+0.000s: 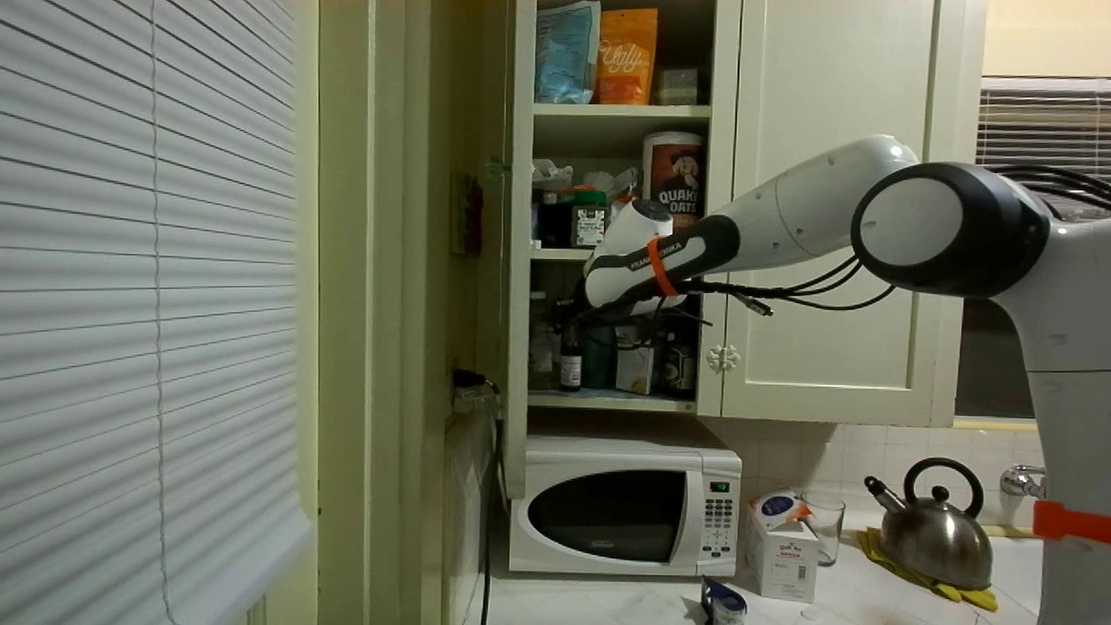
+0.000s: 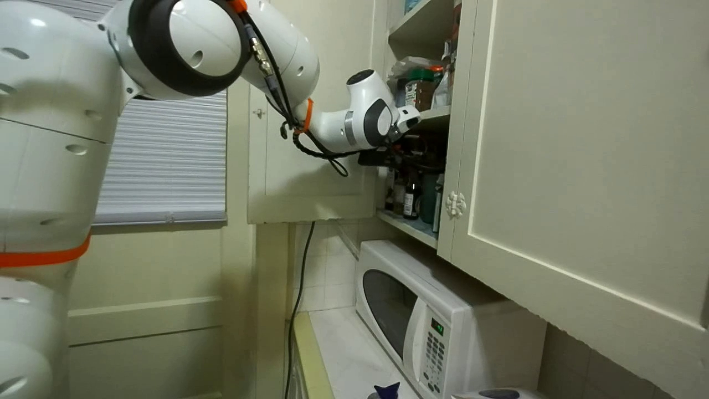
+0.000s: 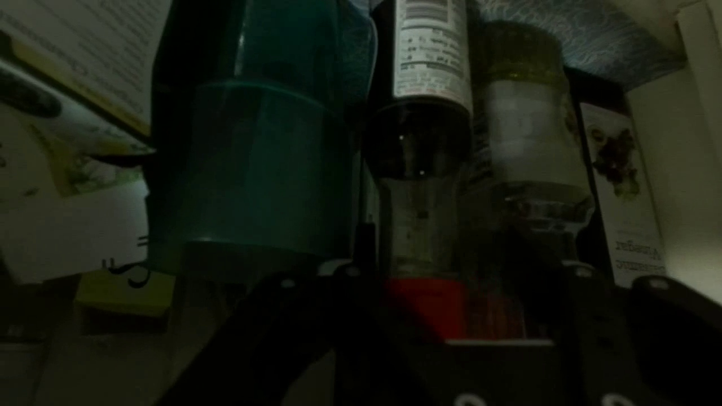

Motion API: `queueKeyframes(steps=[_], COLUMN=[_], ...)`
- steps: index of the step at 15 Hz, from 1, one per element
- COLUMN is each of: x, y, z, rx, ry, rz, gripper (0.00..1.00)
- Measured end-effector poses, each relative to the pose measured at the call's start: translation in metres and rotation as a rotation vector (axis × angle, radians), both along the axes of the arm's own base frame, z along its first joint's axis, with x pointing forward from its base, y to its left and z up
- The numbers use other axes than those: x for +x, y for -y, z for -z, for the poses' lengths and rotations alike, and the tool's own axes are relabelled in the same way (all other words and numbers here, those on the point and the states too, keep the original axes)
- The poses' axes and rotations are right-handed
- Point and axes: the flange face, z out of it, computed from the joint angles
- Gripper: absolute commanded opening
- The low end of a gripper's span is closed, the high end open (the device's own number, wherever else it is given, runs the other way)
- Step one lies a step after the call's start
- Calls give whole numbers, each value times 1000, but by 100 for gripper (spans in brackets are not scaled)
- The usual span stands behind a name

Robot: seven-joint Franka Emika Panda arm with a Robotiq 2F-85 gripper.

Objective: Put the bottle inside the cupboard

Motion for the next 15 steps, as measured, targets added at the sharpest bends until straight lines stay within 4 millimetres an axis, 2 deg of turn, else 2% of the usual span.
queueKeyframes(steps=[1, 2, 8, 12, 15], x=[1, 1, -5, -16, -32], y=[1, 1, -6, -16, -14], z=[0, 1, -4, -22, -35], rx=[-2, -4, -6, -12, -37], ry=[0, -7, -60, -66, -136], rz=[6, 15, 31, 34, 75], gripper=[99, 100, 100, 100, 100])
